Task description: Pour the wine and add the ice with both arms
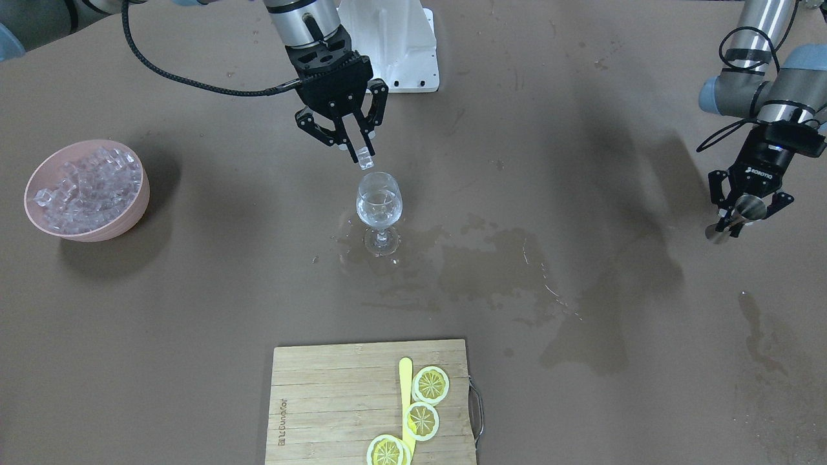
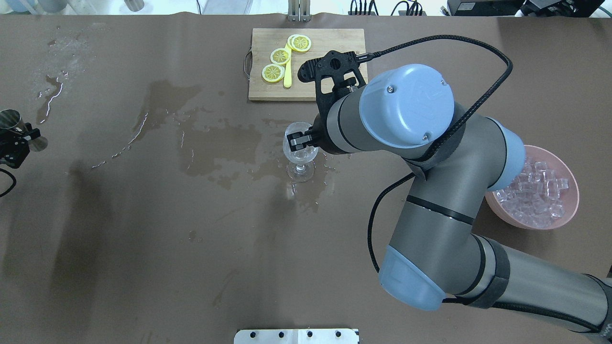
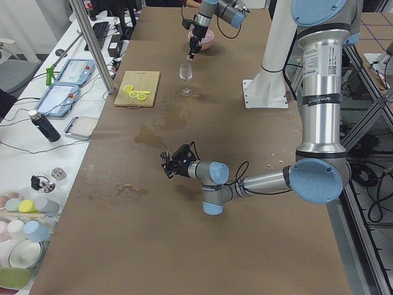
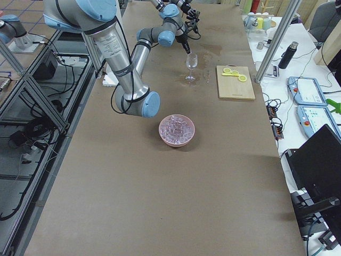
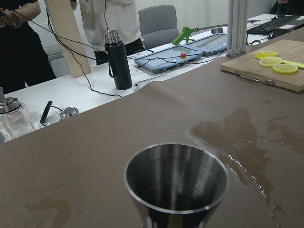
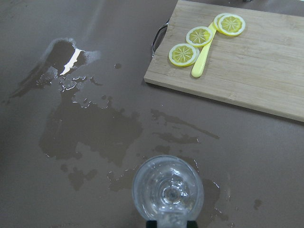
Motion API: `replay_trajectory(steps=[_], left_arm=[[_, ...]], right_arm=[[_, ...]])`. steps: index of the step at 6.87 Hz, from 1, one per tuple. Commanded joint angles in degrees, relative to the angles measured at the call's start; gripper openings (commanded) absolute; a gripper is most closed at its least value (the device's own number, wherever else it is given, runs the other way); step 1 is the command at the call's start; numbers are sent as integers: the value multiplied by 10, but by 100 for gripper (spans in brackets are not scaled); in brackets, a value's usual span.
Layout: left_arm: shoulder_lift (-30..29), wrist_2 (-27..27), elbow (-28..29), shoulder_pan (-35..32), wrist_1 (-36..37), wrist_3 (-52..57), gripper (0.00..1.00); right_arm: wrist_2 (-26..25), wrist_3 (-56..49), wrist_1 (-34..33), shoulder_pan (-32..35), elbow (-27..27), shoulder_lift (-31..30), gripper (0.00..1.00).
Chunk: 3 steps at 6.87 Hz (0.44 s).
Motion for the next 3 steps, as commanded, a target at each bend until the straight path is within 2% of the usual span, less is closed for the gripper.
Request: replay_trajectory(steps=[1,3], left_arm=[[-12,0,17,1,0,-9,0],[-12,-1,23,2,1,-41,0]], right_arm=[[-4,-4,30,3,-32,8,16],[-4,-3,30,6,-37,10,17]])
